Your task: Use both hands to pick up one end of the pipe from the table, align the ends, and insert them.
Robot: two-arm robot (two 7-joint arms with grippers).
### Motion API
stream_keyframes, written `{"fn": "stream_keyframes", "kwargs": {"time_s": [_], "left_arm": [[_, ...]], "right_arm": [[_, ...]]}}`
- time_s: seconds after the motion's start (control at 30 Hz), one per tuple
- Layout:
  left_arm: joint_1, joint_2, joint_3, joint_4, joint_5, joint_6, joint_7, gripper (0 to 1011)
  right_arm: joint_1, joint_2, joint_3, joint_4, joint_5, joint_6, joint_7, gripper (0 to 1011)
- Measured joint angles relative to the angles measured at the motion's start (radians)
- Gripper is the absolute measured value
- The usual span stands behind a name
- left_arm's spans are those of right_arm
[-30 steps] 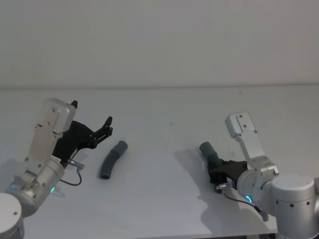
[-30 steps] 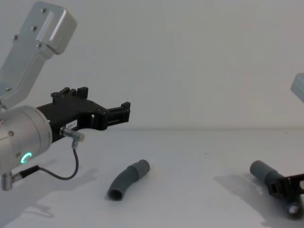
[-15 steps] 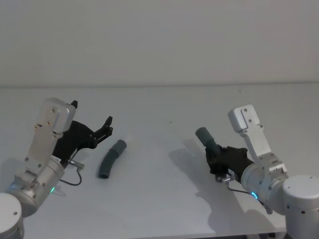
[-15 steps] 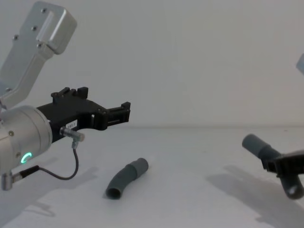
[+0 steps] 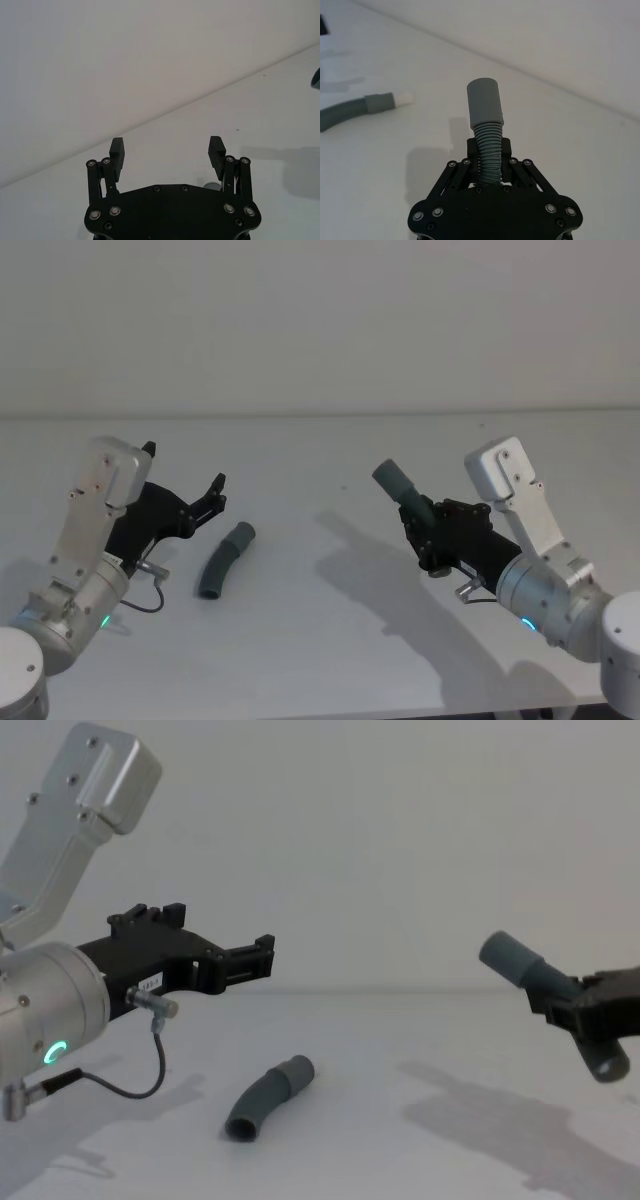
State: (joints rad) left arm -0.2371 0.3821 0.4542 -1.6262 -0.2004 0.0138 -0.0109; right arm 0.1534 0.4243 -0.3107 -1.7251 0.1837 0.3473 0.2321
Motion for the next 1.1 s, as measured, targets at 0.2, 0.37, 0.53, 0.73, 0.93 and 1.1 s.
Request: {"fn": "stream_keyframes", "kwargs": {"time_s": [0.2, 0.37, 0.53, 0.73, 0.93, 1.1], "left_arm": [[0.0, 0.0, 0.0, 0.0, 0.0, 0.0, 0.0, 1001], [0.0, 0.0, 0.0, 0.0, 0.0, 0.0, 0.0, 1001], [0.0, 0.0, 0.0, 0.0, 0.0, 0.0, 0.0, 1001], [0.0, 0.0, 0.0, 0.0, 0.0, 0.0, 0.0, 1002], [0.0, 0.0, 0.0, 0.0, 0.0, 0.0, 0.0, 1001], [0.0, 0.0, 0.0, 0.0, 0.0, 0.0, 0.0, 1001]], "right_arm": [[0.01, 0.039, -0.005, 0.012, -0.01, -0.117, 0.075, 213], [0.022, 0.067, -0.011, 0.029, -0.017, -0.205, 0.13, 213], [0.042, 0.099, -0.023, 0.054, -0.027, -0.311, 0.193, 213], [0.069, 0.128, -0.037, 0.086, -0.04, -0.428, 0.257, 213], [0.109, 0.158, -0.058, 0.13, -0.064, -0.557, 0.319, 213], [0.147, 0.181, -0.078, 0.171, -0.095, -0.672, 0.366, 212]]}}
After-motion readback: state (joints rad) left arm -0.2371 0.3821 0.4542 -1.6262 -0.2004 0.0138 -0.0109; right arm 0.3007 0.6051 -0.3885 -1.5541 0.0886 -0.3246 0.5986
